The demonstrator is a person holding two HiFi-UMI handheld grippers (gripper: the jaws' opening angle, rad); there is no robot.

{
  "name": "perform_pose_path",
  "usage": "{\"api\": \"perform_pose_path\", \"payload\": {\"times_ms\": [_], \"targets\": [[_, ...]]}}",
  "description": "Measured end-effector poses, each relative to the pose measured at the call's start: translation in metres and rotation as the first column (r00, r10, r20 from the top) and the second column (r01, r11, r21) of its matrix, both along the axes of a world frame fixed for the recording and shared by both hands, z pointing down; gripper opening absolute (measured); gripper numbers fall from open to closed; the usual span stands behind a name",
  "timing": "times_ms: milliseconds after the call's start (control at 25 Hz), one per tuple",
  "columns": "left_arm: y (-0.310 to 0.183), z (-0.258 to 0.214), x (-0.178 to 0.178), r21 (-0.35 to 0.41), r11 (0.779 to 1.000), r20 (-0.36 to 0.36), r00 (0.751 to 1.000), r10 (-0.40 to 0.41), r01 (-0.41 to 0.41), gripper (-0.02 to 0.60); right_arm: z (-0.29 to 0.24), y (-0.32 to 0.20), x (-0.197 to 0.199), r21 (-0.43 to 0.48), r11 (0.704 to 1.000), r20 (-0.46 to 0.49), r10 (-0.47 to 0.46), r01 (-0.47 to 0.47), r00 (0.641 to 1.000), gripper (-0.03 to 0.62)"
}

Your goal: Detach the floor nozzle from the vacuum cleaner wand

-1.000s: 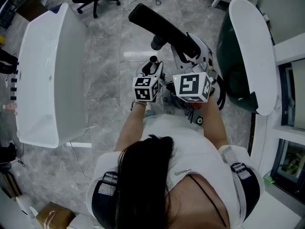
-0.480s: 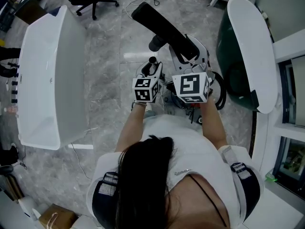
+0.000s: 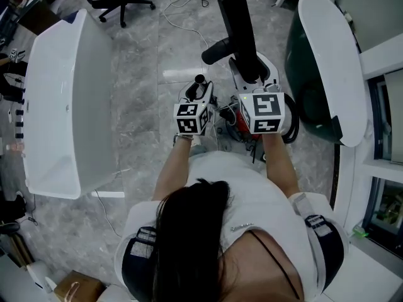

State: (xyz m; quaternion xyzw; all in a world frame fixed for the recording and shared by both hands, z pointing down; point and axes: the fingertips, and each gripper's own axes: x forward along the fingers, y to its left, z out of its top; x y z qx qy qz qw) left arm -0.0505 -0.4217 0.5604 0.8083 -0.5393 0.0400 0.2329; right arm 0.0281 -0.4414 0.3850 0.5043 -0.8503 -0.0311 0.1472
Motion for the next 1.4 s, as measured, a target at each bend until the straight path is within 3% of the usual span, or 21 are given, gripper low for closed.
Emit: {"api": "perform_pose_path", "payload": {"times_ms": [160, 520, 840, 1120, 1400], "targets": [[0.001, 0.0, 0.002, 0.001, 1.0, 0.008, 1.0, -0.006, 0.006, 0.161, 0.008, 0.002, 0.01, -0.067, 0.998, 0.114, 0.011, -0.003, 0.993, 0.233], [0.001, -0.001, 0.001, 0.0, 1.0, -0.003, 1.0, -0.009, 0.009, 0.162, 0.019, 0.007, 0.023, -0.116, 0.993, 0.194, 0.052, -0.03, 0.98, 0.233], [-0.003, -0.012, 0.003, 0.043, 0.999, 0.006, 1.0, -0.006, 0.006, 0.224, 0.022, 0.014, 0.032, -0.103, 0.994, 0.182, 0.045, -0.027, 0.982, 0.233], [0.006, -0.015, 0.002, 0.054, 0.998, 0.057, 0.998, 0.012, -0.015, 0.293, 0.025, 0.018, 0.032, -0.105, 0.994, 0.18, 0.042, -0.023, 0.983, 0.233], [0.027, -0.039, -0.01, 0.094, 0.995, 0.017, 0.999, -0.036, 0.034, 0.316, 0.03, 0.029, 0.039, -0.109, 0.993, 0.177, 0.06, -0.041, 0.982, 0.233]]}}
